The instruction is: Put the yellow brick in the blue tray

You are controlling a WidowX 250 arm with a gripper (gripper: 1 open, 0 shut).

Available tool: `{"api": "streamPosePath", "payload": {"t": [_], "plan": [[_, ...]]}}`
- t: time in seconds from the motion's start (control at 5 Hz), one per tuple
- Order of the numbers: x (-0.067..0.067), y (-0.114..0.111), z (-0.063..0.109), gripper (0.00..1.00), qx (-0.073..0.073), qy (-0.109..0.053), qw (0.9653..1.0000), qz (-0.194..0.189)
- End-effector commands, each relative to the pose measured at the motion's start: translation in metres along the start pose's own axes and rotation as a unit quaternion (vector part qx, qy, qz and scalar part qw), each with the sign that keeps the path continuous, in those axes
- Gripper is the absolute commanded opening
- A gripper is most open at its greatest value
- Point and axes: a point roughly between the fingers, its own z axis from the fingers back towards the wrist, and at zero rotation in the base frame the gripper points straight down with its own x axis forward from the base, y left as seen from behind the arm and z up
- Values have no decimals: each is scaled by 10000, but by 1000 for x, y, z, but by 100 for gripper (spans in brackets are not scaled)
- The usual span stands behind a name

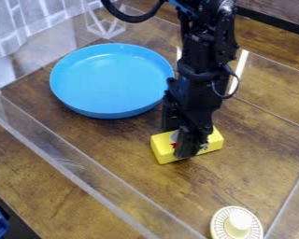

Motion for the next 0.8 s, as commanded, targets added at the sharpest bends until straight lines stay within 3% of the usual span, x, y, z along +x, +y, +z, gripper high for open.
{"api": "streamPosePath", "payload": {"t": [0.0,0.6], "plan": [[12,4,23,0,111,-323,9994,-42],[16,7,38,0,21,-458,9990,6]]}}
